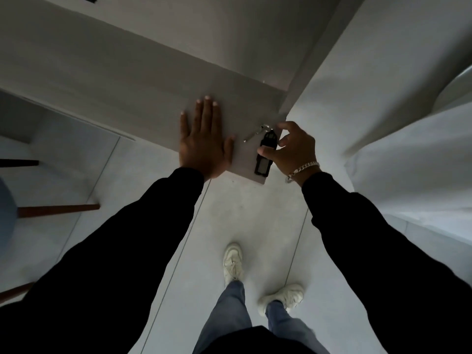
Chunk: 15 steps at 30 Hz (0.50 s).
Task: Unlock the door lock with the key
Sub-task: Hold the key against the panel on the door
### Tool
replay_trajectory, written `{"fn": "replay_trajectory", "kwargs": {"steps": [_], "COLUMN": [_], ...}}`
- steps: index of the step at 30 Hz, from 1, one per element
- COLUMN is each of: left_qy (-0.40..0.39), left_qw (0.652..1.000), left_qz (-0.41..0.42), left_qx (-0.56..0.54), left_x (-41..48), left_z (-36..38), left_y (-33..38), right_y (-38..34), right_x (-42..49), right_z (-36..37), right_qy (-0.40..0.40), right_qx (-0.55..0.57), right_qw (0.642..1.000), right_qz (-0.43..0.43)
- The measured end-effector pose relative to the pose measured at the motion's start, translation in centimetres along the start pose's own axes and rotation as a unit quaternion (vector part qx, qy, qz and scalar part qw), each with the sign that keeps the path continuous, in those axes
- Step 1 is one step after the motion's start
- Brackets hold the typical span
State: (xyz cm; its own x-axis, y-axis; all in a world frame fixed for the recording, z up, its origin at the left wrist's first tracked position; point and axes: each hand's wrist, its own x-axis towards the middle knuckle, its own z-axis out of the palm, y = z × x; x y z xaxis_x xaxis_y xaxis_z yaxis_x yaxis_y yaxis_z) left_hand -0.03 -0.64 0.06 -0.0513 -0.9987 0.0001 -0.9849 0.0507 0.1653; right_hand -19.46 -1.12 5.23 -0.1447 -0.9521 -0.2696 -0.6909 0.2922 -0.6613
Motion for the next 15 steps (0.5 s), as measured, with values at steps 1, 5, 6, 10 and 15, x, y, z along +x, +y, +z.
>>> {"fn": "replay_trajectory", "kwargs": {"steps": [1,5,6,10,15], "left_qy": [-0.002,-0.012,-0.015,-0.035,-0.082], "left_qw": [1.0,1.0,1.0,0.999,0.994], "left_qz": [0.001,0.008,0.008,0.018,0.065], "left_qx": [-0.003,-0.003,-0.004,-0.007,-0.011], "left_x": [0.1,-0.1,-0.1,-0.2,-1.3], "left_z": [-0.1,-0.3,-0.4,-0.8,-0.8], "left_y": [0.0,0.1,0.1,0.3,1.9], "right_y": [-0.1,0.1,0.2,0.4,0.4], "right_x": [-0.1,-1.0,-1.3,-2.7,-4.4], "right_z": [-0.1,-0.7,-0.7,-1.6,-4.4], "right_qy": [0.005,0.004,0.007,-0.008,-0.065], "right_qx": [0.001,0.065,0.085,0.15,0.28], "right_qw": [1.0,0.996,0.994,0.981,0.942], "right_qz": [0.001,0.057,0.074,0.124,0.172]}}
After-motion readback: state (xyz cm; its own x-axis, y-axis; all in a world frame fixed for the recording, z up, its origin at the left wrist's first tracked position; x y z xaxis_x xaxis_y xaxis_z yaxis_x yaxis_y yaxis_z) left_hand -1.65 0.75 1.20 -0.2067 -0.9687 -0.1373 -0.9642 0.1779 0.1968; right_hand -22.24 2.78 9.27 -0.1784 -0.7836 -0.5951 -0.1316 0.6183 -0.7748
